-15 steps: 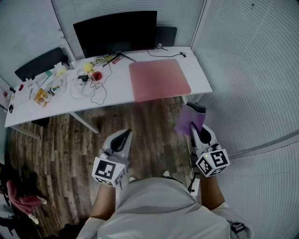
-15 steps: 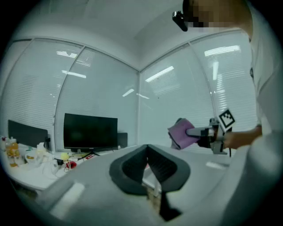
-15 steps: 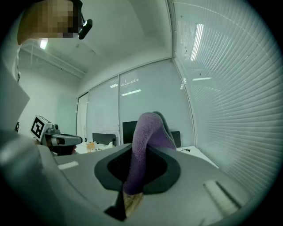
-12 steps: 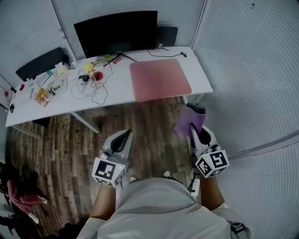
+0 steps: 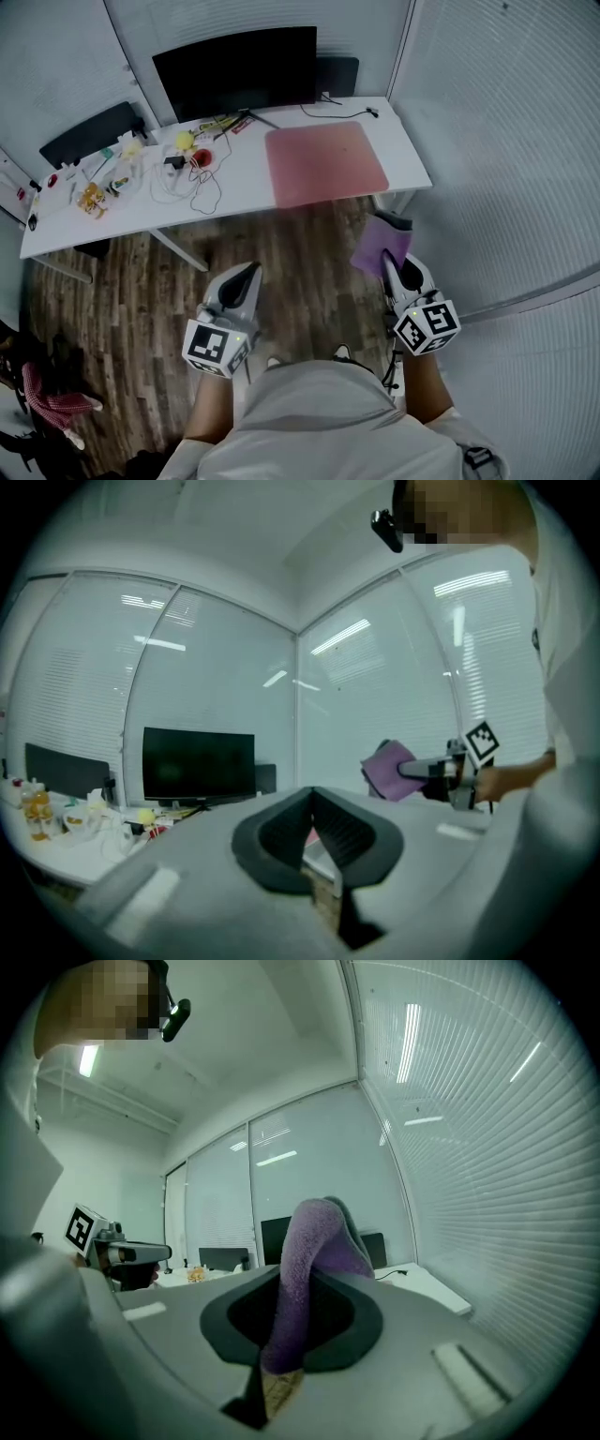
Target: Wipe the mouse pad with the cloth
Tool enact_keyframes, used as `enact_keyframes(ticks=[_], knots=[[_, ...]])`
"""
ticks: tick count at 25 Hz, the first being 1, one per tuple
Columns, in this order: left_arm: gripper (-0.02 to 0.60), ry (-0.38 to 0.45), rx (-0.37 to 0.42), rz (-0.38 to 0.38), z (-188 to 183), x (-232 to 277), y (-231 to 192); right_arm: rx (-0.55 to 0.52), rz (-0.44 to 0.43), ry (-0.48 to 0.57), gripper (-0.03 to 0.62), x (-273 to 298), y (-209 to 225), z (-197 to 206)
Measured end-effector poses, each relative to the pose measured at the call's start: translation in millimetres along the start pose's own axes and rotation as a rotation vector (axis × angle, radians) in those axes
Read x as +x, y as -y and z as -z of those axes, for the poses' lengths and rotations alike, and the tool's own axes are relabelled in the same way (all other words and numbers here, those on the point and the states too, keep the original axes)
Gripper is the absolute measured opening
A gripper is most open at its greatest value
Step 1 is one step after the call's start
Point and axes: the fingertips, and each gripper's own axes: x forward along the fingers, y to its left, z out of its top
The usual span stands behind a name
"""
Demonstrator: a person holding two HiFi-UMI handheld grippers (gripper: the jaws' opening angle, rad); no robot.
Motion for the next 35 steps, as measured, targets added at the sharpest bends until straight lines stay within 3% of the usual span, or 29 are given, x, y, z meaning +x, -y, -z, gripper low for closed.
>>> enact_keyframes(ticks=[6, 10, 20, 25, 35], knots=[[0.002, 0.015, 0.009, -0.022, -4.9, 1.6, 12.5, 0.103, -0.028, 0.056, 0.046, -7.5, 15.9, 1.6], [0.002, 0.019, 0.005, -0.033, -6.0, 12.4, 26.5, 0.107, -0.049, 0.054, 0.048, -16.5, 32.7, 2.8], [0.002, -0.012, 0.001, -0.071, 8.8, 62.8, 73.2, 0.153, -0.098, -0.038, 0.048, -37.2, 109.0, 22.2], [0.002, -0.03, -0.004, -0.063, 11.4, 85.1, 83.8, 0.16, -0.141, -0.061, 0.048, -37.0, 123.3, 27.4], [0.002, -0.014, -0.018, 0.005, 14.2, 152.1, 54.5, 0.153, -0.05, -0.048, 0.048, 2.7, 163.9, 22.7]])
